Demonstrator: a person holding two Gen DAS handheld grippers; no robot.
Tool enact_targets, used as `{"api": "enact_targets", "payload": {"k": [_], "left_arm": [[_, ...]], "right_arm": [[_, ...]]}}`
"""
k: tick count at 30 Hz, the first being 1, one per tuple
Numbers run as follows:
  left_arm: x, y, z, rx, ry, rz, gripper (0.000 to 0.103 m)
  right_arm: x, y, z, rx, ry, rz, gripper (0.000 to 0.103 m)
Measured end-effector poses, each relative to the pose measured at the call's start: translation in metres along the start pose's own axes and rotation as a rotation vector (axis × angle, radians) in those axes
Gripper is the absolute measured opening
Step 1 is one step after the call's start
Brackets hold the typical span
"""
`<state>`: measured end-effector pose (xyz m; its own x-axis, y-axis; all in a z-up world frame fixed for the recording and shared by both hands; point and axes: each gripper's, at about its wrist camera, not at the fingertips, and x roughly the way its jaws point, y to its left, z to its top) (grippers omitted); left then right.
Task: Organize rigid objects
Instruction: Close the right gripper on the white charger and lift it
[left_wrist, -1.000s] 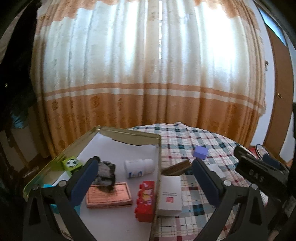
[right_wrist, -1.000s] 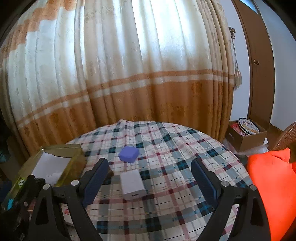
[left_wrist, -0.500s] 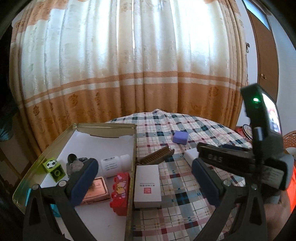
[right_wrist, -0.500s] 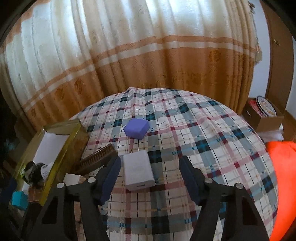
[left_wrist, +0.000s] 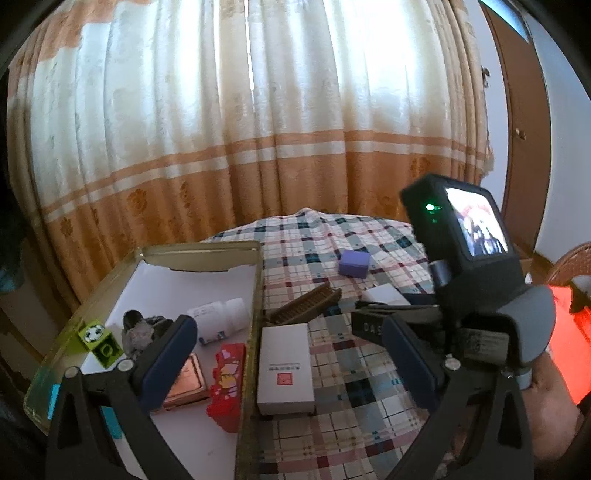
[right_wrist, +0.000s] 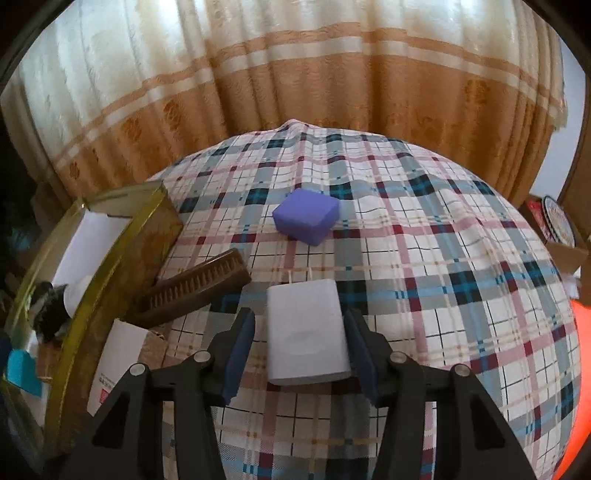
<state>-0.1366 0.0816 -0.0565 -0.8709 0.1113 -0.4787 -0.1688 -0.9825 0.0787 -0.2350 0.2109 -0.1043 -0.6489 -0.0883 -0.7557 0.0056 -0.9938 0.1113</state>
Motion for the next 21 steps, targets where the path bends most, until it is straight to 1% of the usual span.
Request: {"api": "enact_targets", "payload": {"k": [1, 2, 5, 7, 9, 12, 14, 17, 19, 21], "left_arm": [[0.001, -0.001, 0.0, 0.004, 0.007, -0.002, 0.101], [0.001, -0.001, 0.0, 0.007, 0.011, -0.005, 0.101], [0.002, -0.004, 0.001, 0.021, 0.014, -0.003, 0.101], [-0.001, -0.008, 0.001, 0.039, 0.006, -0.006, 0.101], [-0.002, -0.014, 0.002, 0.056, 0.004, -0.011, 0.101], [-0.002, -0.026, 0.002, 0.065, 0.007, -0.038, 0.101], [0.001, -0.038, 0.002, 0.094, 0.028, -0.046, 0.102], [0.006, -0.054, 0.004, 0.125, 0.059, -0.031, 0.103], [0.008, -0.062, 0.005, 0.128, 0.073, -0.006, 0.103], [0.011, -0.066, 0.005, 0.124, 0.101, 0.019, 0.103]], "right_arm": [[0.0, 0.0, 0.0, -0.004, 0.002, -0.01, 0.044], [0.0, -0.001, 0.0, -0.012, 0.005, -0.023, 0.043], [0.0, -0.004, 0.001, -0.023, 0.014, -0.019, 0.043], [-0.002, -0.011, 0.0, -0.002, 0.018, -0.03, 0.043], [-0.006, -0.024, 0.0, 0.05, 0.015, -0.049, 0.043], [-0.019, -0.046, -0.005, 0.131, -0.018, -0.082, 0.043], [-0.027, -0.061, -0.01, 0.175, -0.036, -0.102, 0.043], [-0.034, -0.081, -0.02, 0.24, -0.036, -0.121, 0.043], [-0.036, -0.096, -0.025, 0.308, -0.033, -0.109, 0.043], [-0.04, -0.102, -0.028, 0.331, -0.04, -0.112, 0.043]]}}
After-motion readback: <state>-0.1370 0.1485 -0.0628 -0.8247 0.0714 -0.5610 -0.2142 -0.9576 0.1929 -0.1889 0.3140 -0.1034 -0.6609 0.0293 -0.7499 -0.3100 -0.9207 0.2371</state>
